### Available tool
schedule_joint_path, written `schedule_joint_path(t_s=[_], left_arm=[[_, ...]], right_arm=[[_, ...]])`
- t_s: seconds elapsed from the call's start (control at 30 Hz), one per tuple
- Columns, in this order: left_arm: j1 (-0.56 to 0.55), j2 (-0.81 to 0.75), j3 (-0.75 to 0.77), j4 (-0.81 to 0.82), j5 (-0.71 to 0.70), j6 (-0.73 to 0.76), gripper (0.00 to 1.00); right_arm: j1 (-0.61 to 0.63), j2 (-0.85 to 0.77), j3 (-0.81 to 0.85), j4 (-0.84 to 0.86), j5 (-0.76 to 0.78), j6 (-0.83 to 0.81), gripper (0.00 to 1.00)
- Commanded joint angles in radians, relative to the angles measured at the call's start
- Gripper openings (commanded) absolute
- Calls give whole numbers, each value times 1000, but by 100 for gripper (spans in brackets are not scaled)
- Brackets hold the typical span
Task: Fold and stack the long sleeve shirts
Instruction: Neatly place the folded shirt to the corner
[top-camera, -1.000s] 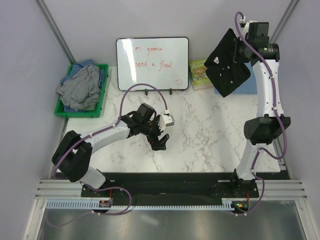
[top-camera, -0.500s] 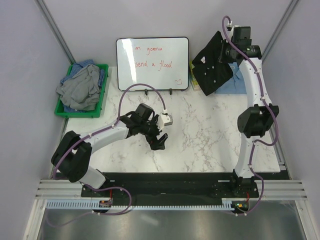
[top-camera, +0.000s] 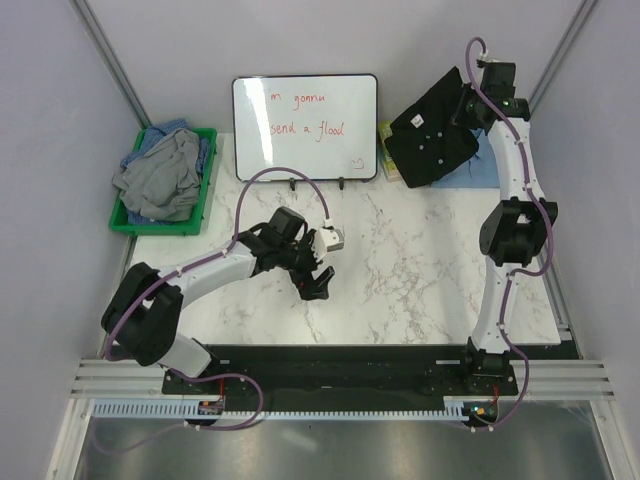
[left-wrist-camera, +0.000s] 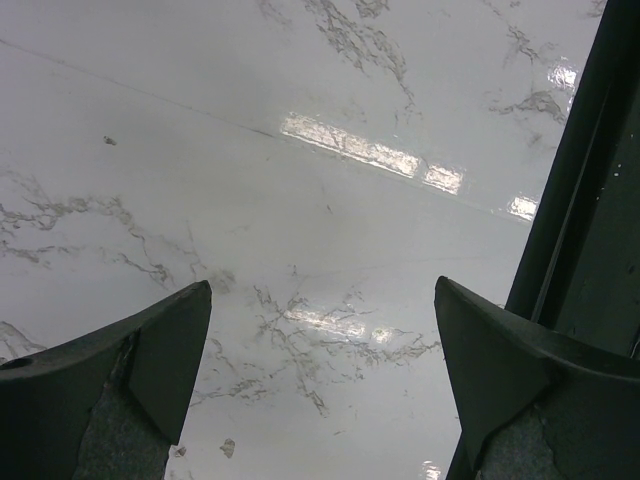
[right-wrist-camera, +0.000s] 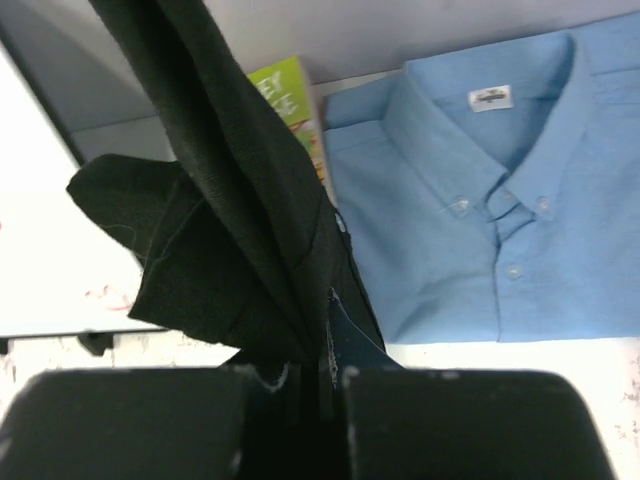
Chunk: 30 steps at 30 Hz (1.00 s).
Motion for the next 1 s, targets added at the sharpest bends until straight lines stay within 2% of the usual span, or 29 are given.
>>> schedule_joint_path(t_s=[0.0,0.17,0.33,0.57,0.97], left_arm=[[6,-1,25,14,9,4,99],[8,13,42,0,6,1,99],[8,33,68,-30,9,-3,99],[8,59,118,-115,3,10,99],[8,141,220,-202,-10,-15,99]], right_arm=[[-37,9,44,114,-30,41,0],[-89,35,28,135,-73,70,0],[-146,69,9,161,-206,135,0],[-219,102,-55,235,-315,227,0],[-299,199,30,289,-357,224,0]])
